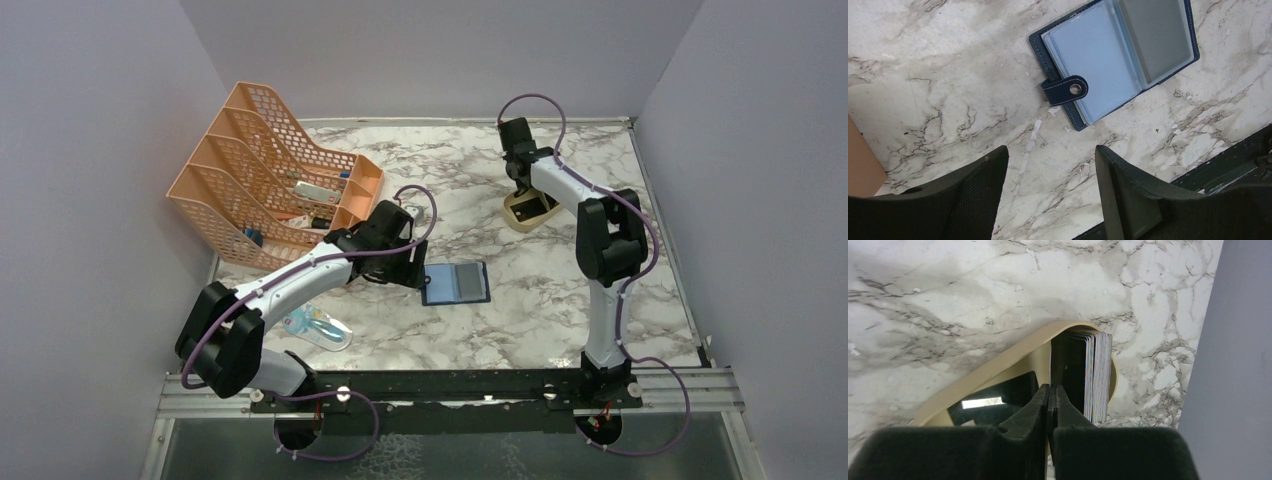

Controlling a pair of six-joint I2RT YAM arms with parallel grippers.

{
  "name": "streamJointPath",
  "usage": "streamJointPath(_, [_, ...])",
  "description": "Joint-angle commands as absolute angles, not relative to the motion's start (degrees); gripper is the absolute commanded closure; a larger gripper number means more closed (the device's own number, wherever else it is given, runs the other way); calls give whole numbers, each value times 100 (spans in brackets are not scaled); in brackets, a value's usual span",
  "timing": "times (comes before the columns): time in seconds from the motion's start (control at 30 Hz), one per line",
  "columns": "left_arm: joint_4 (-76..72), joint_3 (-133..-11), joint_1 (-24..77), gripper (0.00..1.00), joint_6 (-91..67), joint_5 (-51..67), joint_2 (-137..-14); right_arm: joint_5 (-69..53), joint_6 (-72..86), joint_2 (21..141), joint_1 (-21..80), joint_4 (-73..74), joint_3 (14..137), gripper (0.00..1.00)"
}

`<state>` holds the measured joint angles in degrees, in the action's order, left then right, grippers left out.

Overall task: Put the credit cards into the card holder
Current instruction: Pick up the credit card from the storage box.

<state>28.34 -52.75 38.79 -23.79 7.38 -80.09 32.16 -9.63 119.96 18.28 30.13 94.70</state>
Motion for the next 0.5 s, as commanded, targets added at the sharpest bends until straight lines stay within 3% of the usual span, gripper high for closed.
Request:
streamJointPath(0.0, [2766, -5518, 3868, 34, -2554, 987, -8076, 2414, -446, 11310, 1858, 3509, 9535, 99])
streamJointPath(0.33, [2838, -5589, 3869, 37, -2624, 967, -8361, 1385, 494, 9841, 1872, 3926, 8801, 99])
streamJointPath(0.47, [2850, -5626, 3866, 37, -2649, 1062, -8493, 376, 947, 9143, 1871, 3663, 8160, 99])
